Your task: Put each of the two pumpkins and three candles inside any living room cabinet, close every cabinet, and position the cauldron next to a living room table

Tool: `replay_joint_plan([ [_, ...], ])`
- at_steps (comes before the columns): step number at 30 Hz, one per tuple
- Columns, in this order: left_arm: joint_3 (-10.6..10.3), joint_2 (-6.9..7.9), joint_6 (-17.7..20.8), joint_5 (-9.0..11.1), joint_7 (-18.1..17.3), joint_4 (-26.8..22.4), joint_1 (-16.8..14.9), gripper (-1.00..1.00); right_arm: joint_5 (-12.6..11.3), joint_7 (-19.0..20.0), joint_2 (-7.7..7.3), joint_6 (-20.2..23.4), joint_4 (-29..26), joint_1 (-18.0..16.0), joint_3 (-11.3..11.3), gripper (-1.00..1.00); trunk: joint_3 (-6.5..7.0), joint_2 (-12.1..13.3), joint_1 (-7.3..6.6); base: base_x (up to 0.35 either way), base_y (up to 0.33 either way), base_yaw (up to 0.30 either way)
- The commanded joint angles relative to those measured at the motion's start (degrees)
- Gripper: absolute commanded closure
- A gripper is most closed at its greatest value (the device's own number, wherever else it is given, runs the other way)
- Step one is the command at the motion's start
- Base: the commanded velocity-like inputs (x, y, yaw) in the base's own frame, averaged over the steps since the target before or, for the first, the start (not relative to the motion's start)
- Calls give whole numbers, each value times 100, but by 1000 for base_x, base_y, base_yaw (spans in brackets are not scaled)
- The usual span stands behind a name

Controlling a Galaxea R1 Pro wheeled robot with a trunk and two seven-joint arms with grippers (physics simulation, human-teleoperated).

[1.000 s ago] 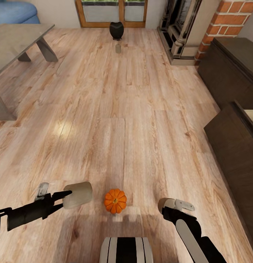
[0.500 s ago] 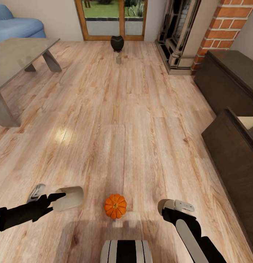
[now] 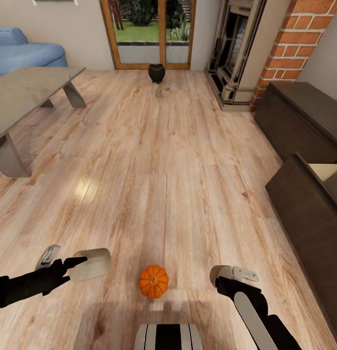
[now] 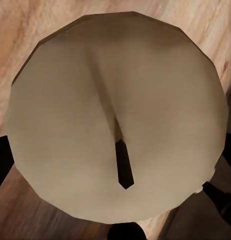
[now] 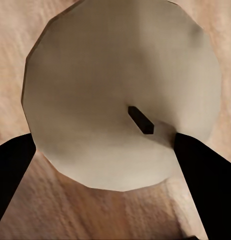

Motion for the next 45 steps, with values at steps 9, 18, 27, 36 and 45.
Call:
replay_joint_plan([
  [9,24,-1,22,-372,60,-4,5,100,-49,-60,-3,13,0,-5,13,100,196,11,-24,0,0,-189],
  [18,37,172,15,-531,66,-4,6,100,-33,-60,-3,5,0,-5,13,100,395,23,-47,0,0,-153],
  [27,218,214,5,-585,901,-4,7,100,-32,-60,-3,5,13,-5,13,100,595,35,-70,0,0,-4],
  [36,286,200,3,-591,1190,-4,8,100,-32,-51,-3,3,10,-5,20,100,794,47,-93,0,0,0],
  [45,295,173,-8,-755,1842,-4,7,100,-32,-51,-3,-4,6,-5,20,100,994,59,-117,0,0,0],
])
